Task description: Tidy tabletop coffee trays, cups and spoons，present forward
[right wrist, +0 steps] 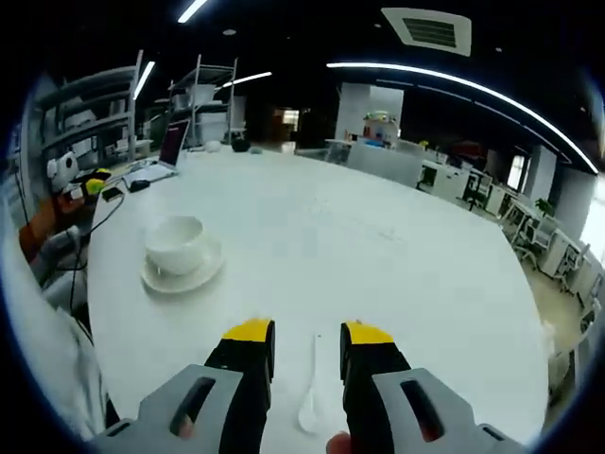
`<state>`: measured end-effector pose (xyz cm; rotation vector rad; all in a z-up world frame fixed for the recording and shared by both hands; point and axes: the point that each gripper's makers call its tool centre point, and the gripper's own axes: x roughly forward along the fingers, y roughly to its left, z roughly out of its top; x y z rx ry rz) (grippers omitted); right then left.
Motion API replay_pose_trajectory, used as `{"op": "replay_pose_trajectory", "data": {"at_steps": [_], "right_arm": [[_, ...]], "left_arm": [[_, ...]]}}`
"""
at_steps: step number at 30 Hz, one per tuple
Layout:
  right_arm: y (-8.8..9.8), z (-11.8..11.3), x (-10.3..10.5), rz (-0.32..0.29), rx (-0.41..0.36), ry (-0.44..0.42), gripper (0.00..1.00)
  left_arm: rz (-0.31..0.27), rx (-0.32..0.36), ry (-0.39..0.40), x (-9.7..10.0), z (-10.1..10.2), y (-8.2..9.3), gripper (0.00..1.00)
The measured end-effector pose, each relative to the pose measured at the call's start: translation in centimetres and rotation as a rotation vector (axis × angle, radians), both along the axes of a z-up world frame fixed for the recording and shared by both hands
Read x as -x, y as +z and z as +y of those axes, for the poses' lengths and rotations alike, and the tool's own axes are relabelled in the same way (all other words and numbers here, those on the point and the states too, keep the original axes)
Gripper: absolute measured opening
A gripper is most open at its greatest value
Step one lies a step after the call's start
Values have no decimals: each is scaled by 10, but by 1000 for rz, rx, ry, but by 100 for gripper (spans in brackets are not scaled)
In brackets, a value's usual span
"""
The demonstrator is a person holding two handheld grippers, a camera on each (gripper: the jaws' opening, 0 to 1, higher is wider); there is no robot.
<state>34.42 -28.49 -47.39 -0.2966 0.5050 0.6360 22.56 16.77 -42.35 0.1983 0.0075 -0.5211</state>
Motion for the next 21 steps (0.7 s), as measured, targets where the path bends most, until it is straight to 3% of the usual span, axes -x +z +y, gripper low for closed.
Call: {"op": "replay_pose_trajectory", "data": {"at_steps": [6, 9, 21], "right_arm": [[-31, 3, -8, 114, 3, 6, 27], [-48, -3, -13, 147, 56, -12, 27], [-70, -2, -13, 213, 77, -26, 24]], "left_arm": [[17, -3, -25, 3, -5, -2, 22], [19, -8, -30, 3, -6, -3, 22], [13, 1, -23, 3, -6, -2, 22]]}}
